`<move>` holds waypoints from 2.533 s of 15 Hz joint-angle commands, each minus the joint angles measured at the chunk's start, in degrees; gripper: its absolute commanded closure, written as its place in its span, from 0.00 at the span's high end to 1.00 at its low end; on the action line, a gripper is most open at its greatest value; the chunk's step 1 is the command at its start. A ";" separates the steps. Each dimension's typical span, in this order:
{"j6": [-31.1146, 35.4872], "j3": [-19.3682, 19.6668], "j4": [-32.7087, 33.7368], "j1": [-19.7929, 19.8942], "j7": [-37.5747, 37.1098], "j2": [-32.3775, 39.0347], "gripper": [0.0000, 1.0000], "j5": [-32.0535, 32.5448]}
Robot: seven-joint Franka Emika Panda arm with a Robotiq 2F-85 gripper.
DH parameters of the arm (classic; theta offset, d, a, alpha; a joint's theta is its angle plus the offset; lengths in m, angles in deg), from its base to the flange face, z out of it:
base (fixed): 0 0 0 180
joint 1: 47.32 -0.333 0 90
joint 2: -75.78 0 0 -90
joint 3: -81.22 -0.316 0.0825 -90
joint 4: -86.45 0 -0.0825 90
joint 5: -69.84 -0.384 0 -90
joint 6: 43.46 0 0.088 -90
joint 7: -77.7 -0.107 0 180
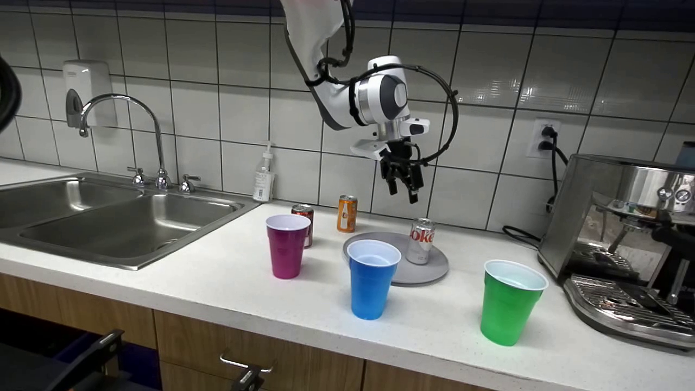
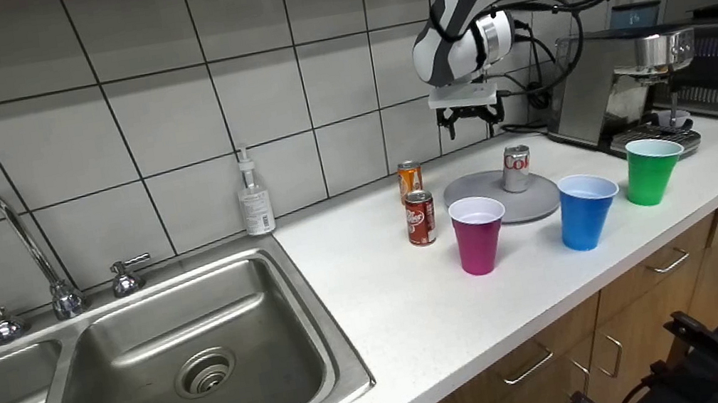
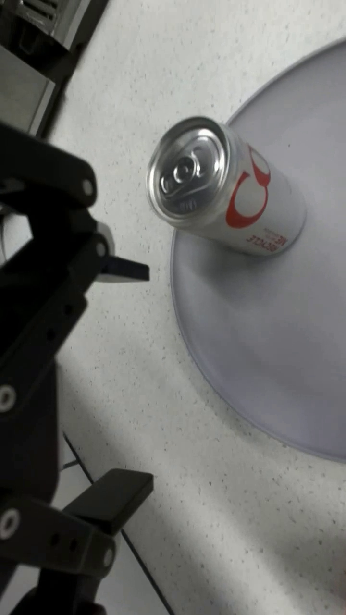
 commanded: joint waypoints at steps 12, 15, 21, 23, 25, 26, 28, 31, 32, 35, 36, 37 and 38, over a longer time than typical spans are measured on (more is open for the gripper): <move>0.70 1.32 -9.00 3.81 -0.25 -4.89 1.00 -1.41; 0.53 1.38 -10.13 4.42 0.00 -5.08 1.00 -1.70; 0.50 1.44 -12.49 4.87 0.00 -5.58 1.00 -2.43; 0.32 1.41 -13.19 4.82 0.01 -5.87 1.00 -2.59; 0.13 1.26 -13.69 4.96 -0.01 -6.14 1.00 -3.06; 0.18 1.28 -13.89 4.93 -0.11 -6.20 1.00 -3.17; 0.11 1.25 -13.98 4.97 -0.20 -6.23 1.00 -3.49; 0.06 1.19 -13.85 4.98 -0.16 -5.98 0.65 -3.92; 0.07 1.16 -13.84 4.98 -0.11 -5.96 0.58 -4.05; 0.02 1.20 -13.70 4.90 0.04 -5.91 0.39 -4.04; 0.08 1.25 -13.67 4.82 0.11 -5.95 0.39 -3.88; 0.20 1.29 -13.70 4.70 0.12 -6.06 0.39 -3.77; 0.24 1.24 -13.70 4.65 0.18 -6.19 0.39 -3.76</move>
